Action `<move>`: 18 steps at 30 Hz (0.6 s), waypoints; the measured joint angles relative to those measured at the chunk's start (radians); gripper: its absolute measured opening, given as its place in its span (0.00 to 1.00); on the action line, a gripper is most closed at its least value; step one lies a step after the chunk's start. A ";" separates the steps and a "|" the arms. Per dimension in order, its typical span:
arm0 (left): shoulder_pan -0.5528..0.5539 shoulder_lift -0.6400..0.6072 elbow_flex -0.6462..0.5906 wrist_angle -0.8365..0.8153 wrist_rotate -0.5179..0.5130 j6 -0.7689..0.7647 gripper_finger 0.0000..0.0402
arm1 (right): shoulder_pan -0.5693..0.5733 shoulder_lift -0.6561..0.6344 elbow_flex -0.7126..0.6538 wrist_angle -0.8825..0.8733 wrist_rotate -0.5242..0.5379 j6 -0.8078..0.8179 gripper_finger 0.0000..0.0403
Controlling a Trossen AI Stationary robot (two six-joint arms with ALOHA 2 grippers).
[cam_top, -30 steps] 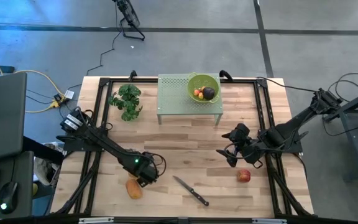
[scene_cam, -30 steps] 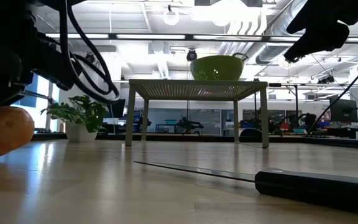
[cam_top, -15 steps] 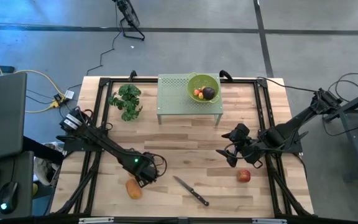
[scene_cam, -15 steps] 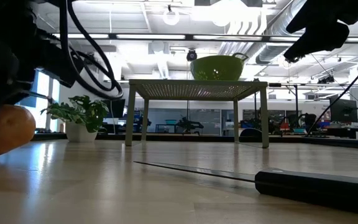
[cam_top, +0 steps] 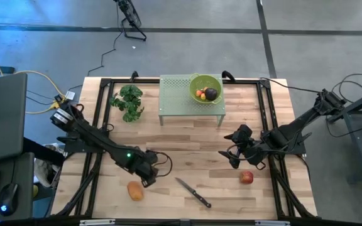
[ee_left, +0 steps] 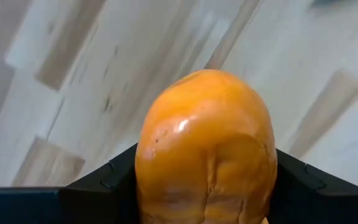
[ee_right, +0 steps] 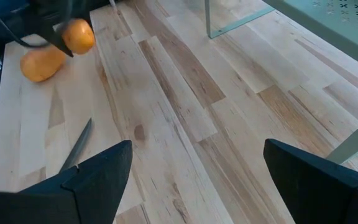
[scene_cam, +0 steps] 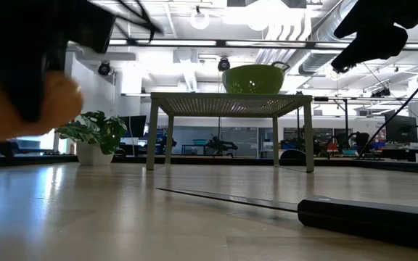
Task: Pick & Place Fruit
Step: Put the top potato into the green strainer bowl on the top shelf
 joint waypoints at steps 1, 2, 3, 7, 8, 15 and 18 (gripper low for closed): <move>0.000 -0.012 0.000 0.013 -0.017 0.009 0.57 | 0.000 0.000 0.000 0.000 0.000 0.000 0.88; 0.000 -0.024 0.000 0.028 -0.035 0.019 0.57 | 0.000 0.000 0.000 0.000 0.000 0.000 0.88; 0.000 -0.036 0.000 0.040 -0.053 0.027 0.57 | 0.000 0.000 0.000 0.000 0.000 0.000 0.88; 0.000 -0.078 0.000 0.098 -0.126 0.078 0.58 | 0.000 0.000 0.000 0.001 0.005 -0.051 0.88; 0.000 -0.086 0.000 0.109 -0.142 0.094 0.58 | 0.000 0.000 0.000 0.001 0.003 -0.061 0.88; 0.001 -0.123 0.000 0.192 -0.260 0.190 0.58 | 0.000 0.000 0.000 0.078 0.001 -0.146 0.88; 0.001 -0.123 0.000 0.233 -0.305 0.232 0.58 | 0.000 0.000 0.000 0.151 0.001 -0.201 0.88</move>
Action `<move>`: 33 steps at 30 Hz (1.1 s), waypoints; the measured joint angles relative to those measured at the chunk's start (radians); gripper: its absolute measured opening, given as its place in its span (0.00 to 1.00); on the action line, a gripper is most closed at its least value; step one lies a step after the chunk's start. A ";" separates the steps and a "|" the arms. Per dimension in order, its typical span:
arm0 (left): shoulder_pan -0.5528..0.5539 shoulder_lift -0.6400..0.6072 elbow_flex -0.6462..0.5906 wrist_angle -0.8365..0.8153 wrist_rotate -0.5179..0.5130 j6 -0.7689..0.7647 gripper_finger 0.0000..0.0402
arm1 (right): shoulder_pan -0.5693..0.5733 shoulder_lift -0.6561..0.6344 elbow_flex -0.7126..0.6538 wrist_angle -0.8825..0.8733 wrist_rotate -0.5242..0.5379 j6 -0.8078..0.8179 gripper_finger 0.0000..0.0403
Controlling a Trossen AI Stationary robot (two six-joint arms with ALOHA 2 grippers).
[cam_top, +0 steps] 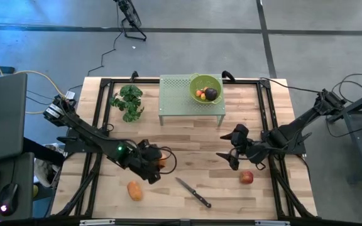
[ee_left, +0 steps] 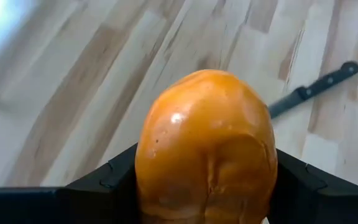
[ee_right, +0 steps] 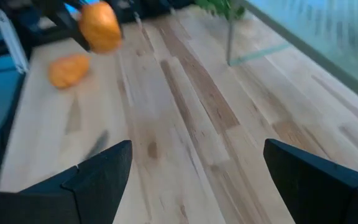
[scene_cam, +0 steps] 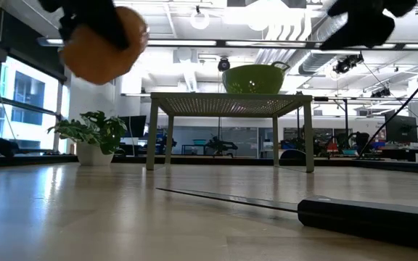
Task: Pick & Place Fruit
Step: Put the top potato into the green strainer bowl on the top shelf
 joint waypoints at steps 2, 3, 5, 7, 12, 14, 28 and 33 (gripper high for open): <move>0.000 -0.003 0.000 0.032 -0.016 0.027 0.58 | 0.000 0.000 0.000 0.052 -0.009 -0.035 0.88; 0.002 -0.004 0.000 0.056 -0.025 0.043 0.58 | 0.000 0.000 0.000 0.076 -0.017 -0.052 0.88; 0.013 -0.004 0.000 0.097 -0.031 0.078 0.58 | 0.000 0.000 0.000 0.129 -0.035 -0.097 0.88; 0.027 -0.004 0.000 0.149 -0.035 0.119 0.58 | 0.000 0.000 0.000 0.169 -0.054 -0.141 0.88; 0.074 -0.004 0.000 0.280 -0.035 0.234 0.58 | 0.000 0.000 0.000 0.247 -0.057 -0.216 0.88; 0.094 -0.004 0.000 0.320 -0.033 0.269 0.58 | 0.000 0.000 0.000 0.274 -0.056 -0.221 0.88; 0.165 -0.004 0.000 0.613 0.015 0.517 0.58 | -0.022 0.012 0.000 0.343 -0.060 -0.224 0.90; 0.164 -0.004 0.000 0.662 0.053 0.558 0.58 | -0.059 0.036 0.000 0.379 -0.136 -0.235 0.98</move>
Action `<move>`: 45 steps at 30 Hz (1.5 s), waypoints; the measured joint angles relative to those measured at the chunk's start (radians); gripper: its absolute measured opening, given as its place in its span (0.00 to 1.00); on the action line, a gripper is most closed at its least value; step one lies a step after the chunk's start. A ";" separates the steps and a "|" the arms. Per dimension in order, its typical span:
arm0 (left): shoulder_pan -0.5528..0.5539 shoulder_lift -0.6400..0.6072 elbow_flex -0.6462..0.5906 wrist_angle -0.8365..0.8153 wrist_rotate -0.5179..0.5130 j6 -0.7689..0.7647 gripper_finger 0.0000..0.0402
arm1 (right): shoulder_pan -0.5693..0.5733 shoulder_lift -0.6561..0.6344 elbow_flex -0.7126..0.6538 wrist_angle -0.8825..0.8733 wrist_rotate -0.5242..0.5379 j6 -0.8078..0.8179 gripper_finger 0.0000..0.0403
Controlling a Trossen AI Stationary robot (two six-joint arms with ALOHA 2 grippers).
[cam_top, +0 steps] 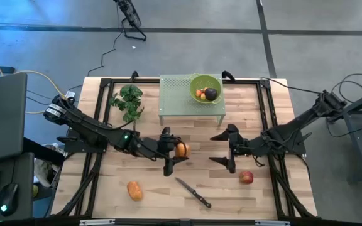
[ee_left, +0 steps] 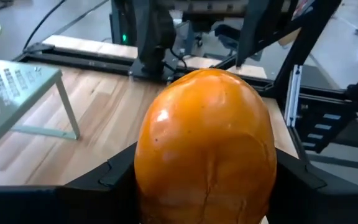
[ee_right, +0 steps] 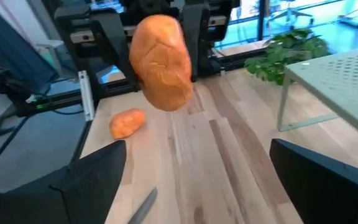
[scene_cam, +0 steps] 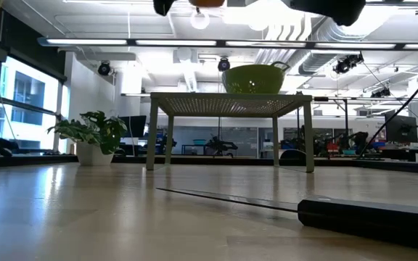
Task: Pick & Place Fruit
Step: Put the top potato into the green strainer bowl on the top shelf
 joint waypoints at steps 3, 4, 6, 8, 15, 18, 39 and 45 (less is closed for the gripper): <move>0.000 0.000 0.000 0.034 0.000 0.018 0.58 | -0.022 0.023 0.000 0.036 -0.041 -0.027 0.98; 0.000 0.000 0.000 0.045 0.000 0.020 0.58 | -0.028 0.030 0.000 0.052 -0.057 -0.051 0.98; 0.000 0.000 0.000 0.060 0.000 0.032 0.58 | -0.030 0.046 0.000 0.088 -0.092 -0.113 0.98; 0.000 0.000 0.000 0.076 0.000 0.044 0.58 | -0.030 0.068 0.000 0.130 -0.106 -0.179 0.99; 0.000 0.000 0.000 0.118 0.000 0.084 0.58 | -0.029 0.182 0.000 0.303 -0.099 -0.361 0.99; 0.000 0.006 0.000 0.138 0.015 0.097 0.58 | -0.030 0.236 0.000 0.401 -0.084 -0.452 0.99; 0.000 0.009 0.000 0.161 0.056 0.153 0.58 | -0.083 0.346 0.000 0.652 -0.105 -0.415 0.99; 0.000 0.009 0.000 0.161 0.056 0.158 0.58 | -0.110 0.383 0.001 0.753 -0.185 -0.384 0.99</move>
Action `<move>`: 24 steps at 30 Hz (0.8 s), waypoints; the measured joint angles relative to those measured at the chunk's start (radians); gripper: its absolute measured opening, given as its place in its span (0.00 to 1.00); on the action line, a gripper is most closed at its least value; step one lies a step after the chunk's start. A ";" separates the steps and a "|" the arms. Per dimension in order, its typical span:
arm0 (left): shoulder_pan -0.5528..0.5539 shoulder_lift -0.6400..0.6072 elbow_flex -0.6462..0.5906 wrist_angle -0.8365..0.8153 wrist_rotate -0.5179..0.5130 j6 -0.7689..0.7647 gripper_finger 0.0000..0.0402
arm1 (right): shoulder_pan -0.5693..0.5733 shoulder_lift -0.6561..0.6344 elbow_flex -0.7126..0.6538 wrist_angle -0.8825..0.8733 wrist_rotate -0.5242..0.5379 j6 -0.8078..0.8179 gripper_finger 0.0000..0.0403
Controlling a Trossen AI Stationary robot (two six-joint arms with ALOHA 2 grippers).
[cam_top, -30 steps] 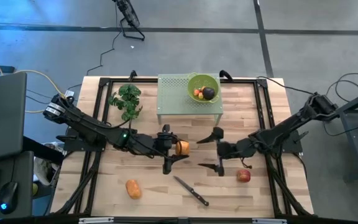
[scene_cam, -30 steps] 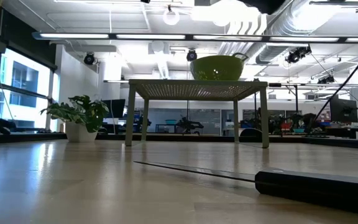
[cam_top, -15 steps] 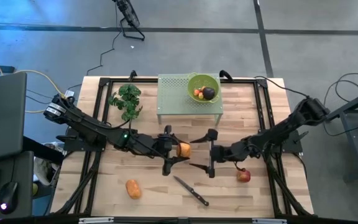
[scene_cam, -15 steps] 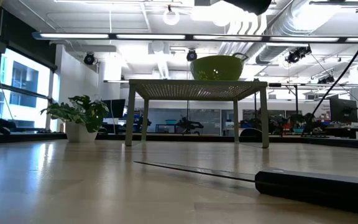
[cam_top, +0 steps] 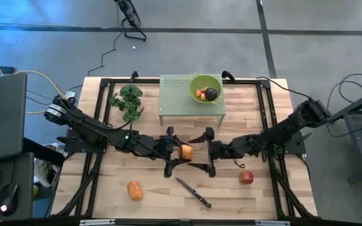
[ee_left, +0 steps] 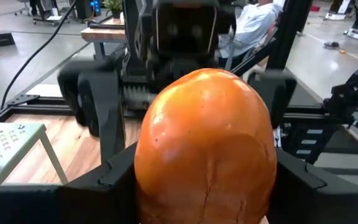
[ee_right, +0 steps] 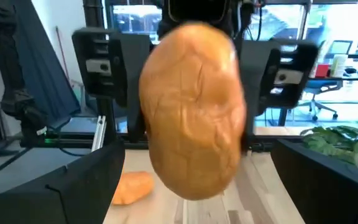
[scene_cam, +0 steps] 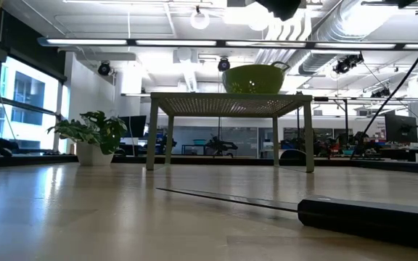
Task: Pick & Place Fruit
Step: Put the top potato into the green strainer bowl on the top shelf
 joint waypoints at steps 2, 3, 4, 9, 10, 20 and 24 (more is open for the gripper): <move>0.000 0.000 0.000 0.013 0.000 0.014 0.58 | 0.000 0.035 -0.001 0.043 -0.002 -0.016 0.99; 0.000 0.000 0.000 0.026 0.000 0.017 0.58 | -0.005 0.054 -0.001 0.073 0.005 -0.025 0.99; 0.000 0.000 0.000 0.038 0.000 0.017 0.58 | -0.008 0.068 0.000 0.091 0.013 -0.034 0.99; 0.000 0.000 0.000 0.045 0.000 0.035 0.58 | -0.023 0.127 0.000 0.220 -0.010 -0.062 0.99; 0.000 0.000 0.000 0.045 0.000 0.036 0.58 | -0.024 0.131 0.000 0.234 -0.015 -0.066 0.99; 0.000 0.000 0.000 0.042 -0.001 0.035 0.58 | -0.042 0.139 0.001 0.279 -0.062 -0.069 0.89; 0.000 0.000 0.000 0.044 -0.001 0.035 0.58 | -0.056 0.139 0.004 0.280 -0.080 -0.061 0.80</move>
